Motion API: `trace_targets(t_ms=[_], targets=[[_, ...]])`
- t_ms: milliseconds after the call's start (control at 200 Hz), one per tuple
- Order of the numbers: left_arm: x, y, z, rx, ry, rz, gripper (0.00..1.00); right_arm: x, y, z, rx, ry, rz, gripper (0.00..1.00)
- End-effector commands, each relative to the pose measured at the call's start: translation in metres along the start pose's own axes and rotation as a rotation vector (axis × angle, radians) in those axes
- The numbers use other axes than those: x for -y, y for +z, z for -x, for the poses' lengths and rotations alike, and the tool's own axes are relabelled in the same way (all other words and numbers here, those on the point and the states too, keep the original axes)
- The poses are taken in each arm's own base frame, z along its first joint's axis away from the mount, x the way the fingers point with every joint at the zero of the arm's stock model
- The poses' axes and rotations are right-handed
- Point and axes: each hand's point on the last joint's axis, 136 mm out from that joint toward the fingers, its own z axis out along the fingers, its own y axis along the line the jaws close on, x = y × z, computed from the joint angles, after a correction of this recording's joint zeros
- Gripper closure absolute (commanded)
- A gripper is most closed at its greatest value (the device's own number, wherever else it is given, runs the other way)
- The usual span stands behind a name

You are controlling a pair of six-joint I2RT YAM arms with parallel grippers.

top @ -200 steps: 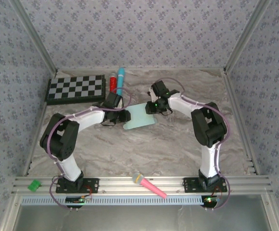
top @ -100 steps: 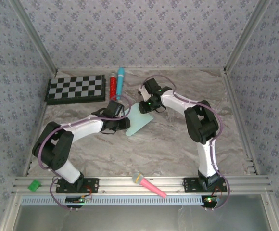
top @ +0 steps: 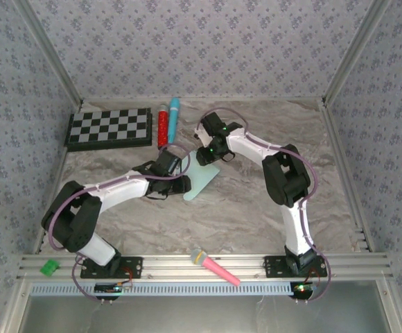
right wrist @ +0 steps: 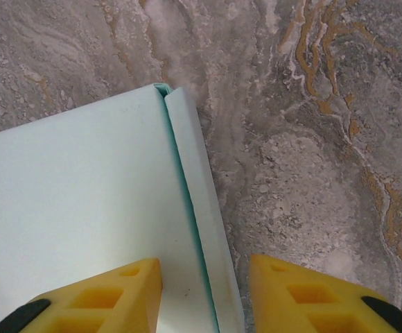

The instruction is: Fold the paper box

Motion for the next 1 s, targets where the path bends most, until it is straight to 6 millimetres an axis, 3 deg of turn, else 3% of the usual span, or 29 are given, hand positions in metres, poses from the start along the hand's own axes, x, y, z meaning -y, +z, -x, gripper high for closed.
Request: trace_targets(t_ms=[0,105,245,340,515,635,650,770,994], targets=[[0.013,-0.027,0.018,0.053,0.044,-0.007,0.40,0.007,-0.035,0.013,0.051,0.047,-0.010,0.57],[0.014,-0.040,0.031,0.092,0.090,0.027,0.33,0.013,-0.051,0.016,0.085,0.087,-0.002,0.56],[0.012,-0.048,0.052,0.130,0.159,0.061,0.27,0.019,-0.064,0.005,0.105,0.144,-0.007,0.55],[0.006,-0.047,0.070,0.137,0.185,0.065,0.25,0.023,-0.071,-0.006,0.134,0.201,-0.003,0.55],[0.005,-0.036,0.096,0.151,0.308,0.063,0.12,0.031,-0.085,-0.031,0.186,0.295,-0.013,0.54],[0.009,-0.019,0.102,0.111,0.367,0.007,0.11,0.033,-0.094,-0.043,0.218,0.343,-0.018,0.54],[0.009,-0.016,0.103,0.103,0.365,-0.005,0.11,0.033,-0.088,-0.055,0.193,0.352,-0.020,0.54],[0.011,0.000,0.105,0.048,0.345,-0.105,0.10,0.035,-0.090,-0.074,0.201,0.384,-0.038,0.54],[0.020,0.013,0.092,-0.010,0.329,-0.197,0.12,0.031,-0.084,-0.099,0.208,0.445,-0.026,0.54]])
